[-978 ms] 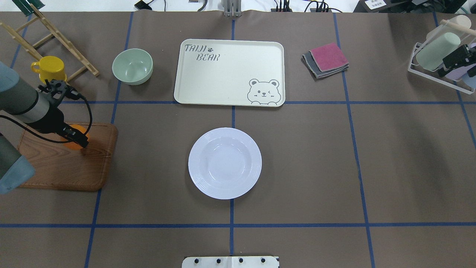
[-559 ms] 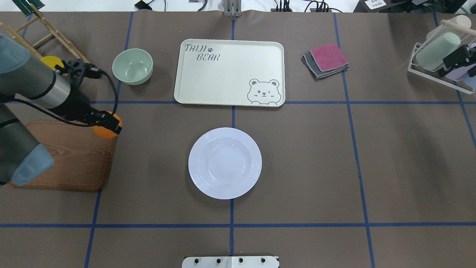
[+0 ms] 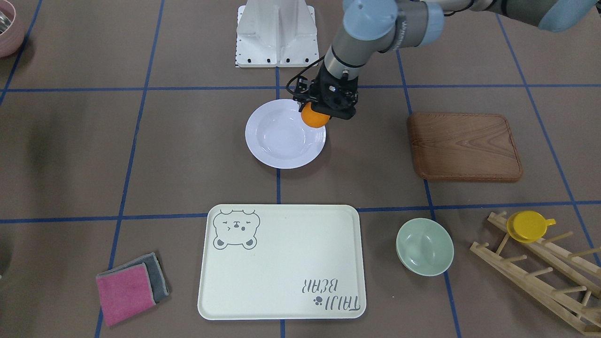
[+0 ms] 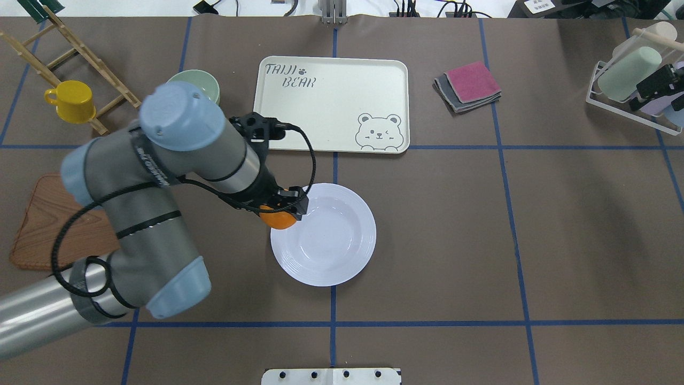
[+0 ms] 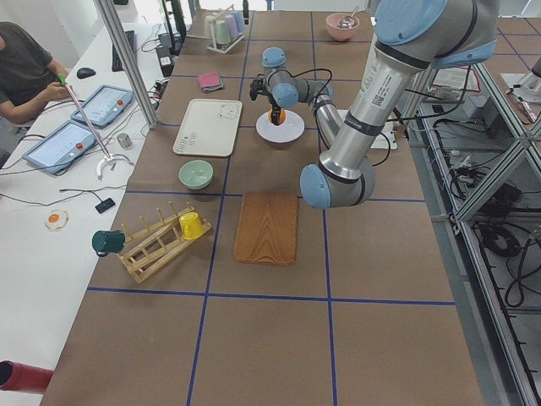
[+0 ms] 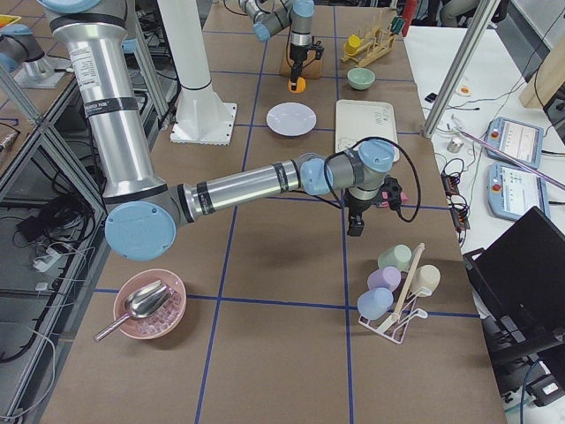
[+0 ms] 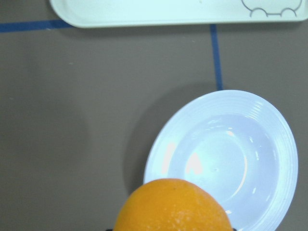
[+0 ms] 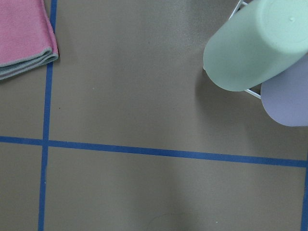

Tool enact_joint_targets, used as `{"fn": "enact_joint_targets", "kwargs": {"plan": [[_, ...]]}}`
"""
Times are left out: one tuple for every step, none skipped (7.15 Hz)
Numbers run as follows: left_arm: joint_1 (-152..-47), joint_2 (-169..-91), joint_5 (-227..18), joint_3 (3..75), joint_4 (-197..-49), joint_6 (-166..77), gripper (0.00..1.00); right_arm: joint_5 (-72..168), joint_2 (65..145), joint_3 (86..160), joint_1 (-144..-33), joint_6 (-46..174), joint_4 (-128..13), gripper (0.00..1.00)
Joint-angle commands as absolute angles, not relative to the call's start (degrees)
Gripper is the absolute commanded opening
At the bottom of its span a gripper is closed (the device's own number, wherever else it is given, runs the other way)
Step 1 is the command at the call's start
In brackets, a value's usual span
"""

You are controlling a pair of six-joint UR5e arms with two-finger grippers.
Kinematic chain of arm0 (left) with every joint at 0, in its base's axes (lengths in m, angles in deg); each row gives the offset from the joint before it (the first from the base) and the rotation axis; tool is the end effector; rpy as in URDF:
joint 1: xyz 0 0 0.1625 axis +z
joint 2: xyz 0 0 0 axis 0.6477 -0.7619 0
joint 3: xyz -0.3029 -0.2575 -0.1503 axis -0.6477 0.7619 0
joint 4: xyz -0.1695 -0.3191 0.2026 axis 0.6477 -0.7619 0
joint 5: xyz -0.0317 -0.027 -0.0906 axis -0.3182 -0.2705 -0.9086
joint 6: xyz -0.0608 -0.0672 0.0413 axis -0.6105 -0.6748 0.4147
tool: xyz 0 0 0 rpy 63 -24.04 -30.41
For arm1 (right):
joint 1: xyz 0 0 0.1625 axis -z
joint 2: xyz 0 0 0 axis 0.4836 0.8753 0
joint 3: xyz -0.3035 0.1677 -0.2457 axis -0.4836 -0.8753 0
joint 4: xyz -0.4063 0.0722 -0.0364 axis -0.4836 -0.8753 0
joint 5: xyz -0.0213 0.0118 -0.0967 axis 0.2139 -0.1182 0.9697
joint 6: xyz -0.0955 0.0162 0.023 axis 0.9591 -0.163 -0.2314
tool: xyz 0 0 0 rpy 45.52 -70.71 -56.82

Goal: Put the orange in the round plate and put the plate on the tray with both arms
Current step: 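Carry the orange with the left gripper over the white plate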

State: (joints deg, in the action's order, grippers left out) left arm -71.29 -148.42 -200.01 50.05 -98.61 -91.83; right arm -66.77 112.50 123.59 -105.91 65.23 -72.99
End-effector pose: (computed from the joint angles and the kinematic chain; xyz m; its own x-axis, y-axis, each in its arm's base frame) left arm 0.5086 -0.4077 0.1769 0.5415 0.1622 -0.8249 -0.1118 0.9864 0.1206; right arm -0.0736 -0.5818 0.5066 0.6472 -0.0629 0.7597 0.0486 0.9980 0.0412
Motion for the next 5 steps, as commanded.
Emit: {"fn": "enact_joint_targets", "kwargs": {"plan": [[-67.89, -156.72, -194.82, 39.48, -97.21, -93.77, 0.0, -66.9, 112.57, 123.68, -105.74, 65.23, -72.99, 1.0], [-66.75, -158.59, -193.41, 36.11, -97.38, -94.31, 0.0, -66.9, 112.57, 123.68, -105.65, 65.23, -72.99, 1.0], [-65.09, -158.7, -191.4, 34.86, -98.34, -94.49, 0.0, -67.07, 112.66, 123.68, -105.57, 65.23, -72.99, 1.0], [-64.72, -158.61, -190.68, 32.94, -100.18, -94.49, 0.0, -67.16, 112.66, 123.68, -105.48, 65.23, -72.99, 1.0], [-64.37, -158.52, -190.67, 32.13, -100.98, -94.49, 0.0, -67.16, 112.66, 123.68, -105.48, 65.23, -72.99, 1.0]]}}
